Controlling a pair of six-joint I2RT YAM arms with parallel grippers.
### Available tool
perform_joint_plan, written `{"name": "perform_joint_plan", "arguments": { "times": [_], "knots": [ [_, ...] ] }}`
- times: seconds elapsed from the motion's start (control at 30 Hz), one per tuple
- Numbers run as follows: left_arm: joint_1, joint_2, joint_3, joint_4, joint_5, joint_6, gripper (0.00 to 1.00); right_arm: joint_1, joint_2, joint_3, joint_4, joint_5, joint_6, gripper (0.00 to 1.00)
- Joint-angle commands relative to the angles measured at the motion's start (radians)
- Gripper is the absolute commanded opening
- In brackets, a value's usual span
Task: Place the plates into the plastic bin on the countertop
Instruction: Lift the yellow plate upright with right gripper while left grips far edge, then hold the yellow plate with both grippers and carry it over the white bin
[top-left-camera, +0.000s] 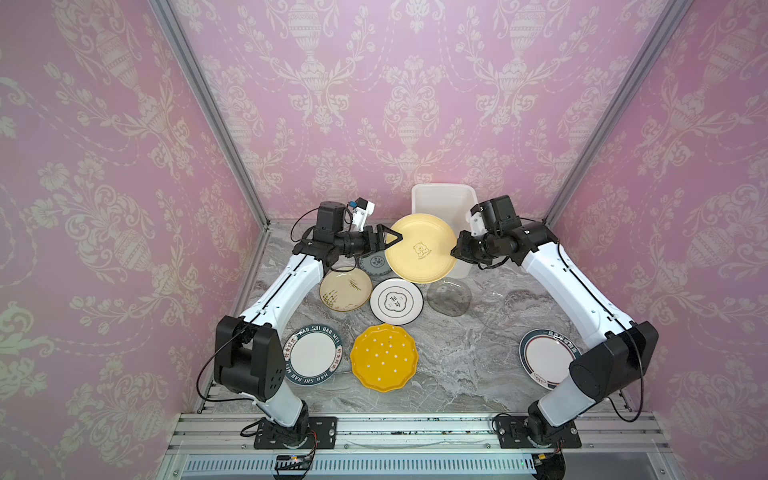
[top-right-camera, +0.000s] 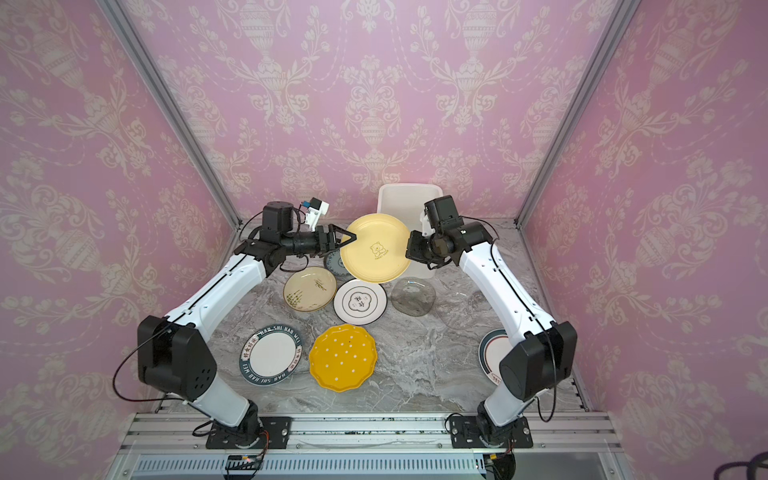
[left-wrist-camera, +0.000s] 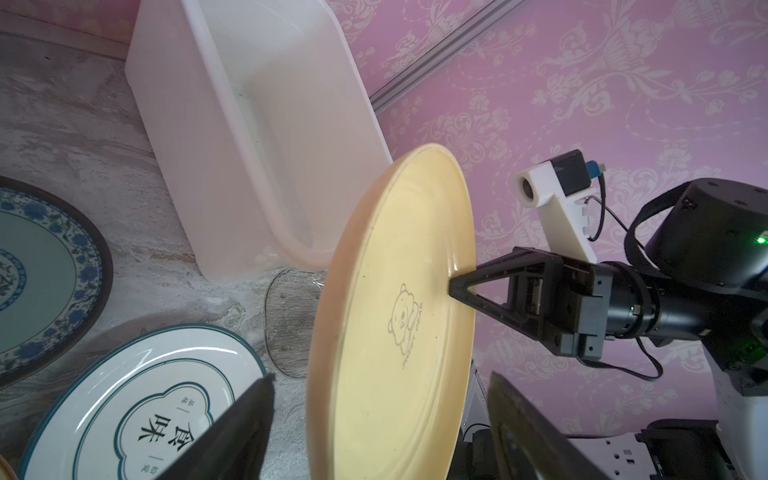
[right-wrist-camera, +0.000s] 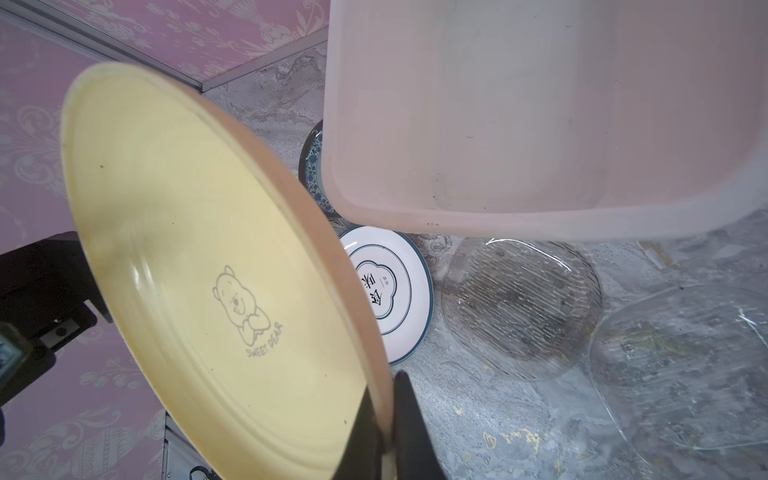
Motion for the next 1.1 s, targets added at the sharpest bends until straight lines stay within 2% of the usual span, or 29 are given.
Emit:
{"name": "perform_joint_plan", "arguments": {
  "times": [0.0,0.17,0.37,0.6,0.7,0.77,0.8,0.93,1.07],
  "knots": [
    [0.018,0.036,0.060,-0.005,0.022,0.018,0.75,-0.018,0.025,0.062,0.050,-0.055,-0.019,0.00],
    [0.023,0.126,0.149,0.000,0.049,-0.017,0.50,-0.042,0.073,0.109,0.086,-0.087,0.002,0.00],
    [0.024,0.148,0.170,0.004,0.033,-0.032,0.23,-0.054,0.105,0.128,0.103,-0.108,0.000,0.00],
    [0.023,0.138,0.162,0.019,0.007,-0.071,0.05,-0.066,0.114,0.130,0.138,-0.154,-0.008,0.00],
    [0.024,0.132,0.167,0.037,0.015,-0.100,0.00,-0.078,0.093,0.092,0.180,-0.243,-0.047,0.13],
    [0.024,0.129,0.178,0.041,0.033,-0.116,0.00,-0.090,0.074,0.050,0.219,-0.345,-0.108,0.36],
    [0.023,0.126,0.179,0.046,0.048,-0.121,0.00,-0.096,0.066,0.033,0.230,-0.389,-0.145,0.42],
    [0.022,0.101,0.179,-0.024,0.117,-0.085,0.00,-0.112,0.059,0.026,0.202,-0.546,-0.283,0.53],
    [0.022,0.073,0.188,-0.158,0.142,0.000,0.00,-0.117,0.092,0.069,0.124,-0.655,-0.335,0.55]
  ]
}}
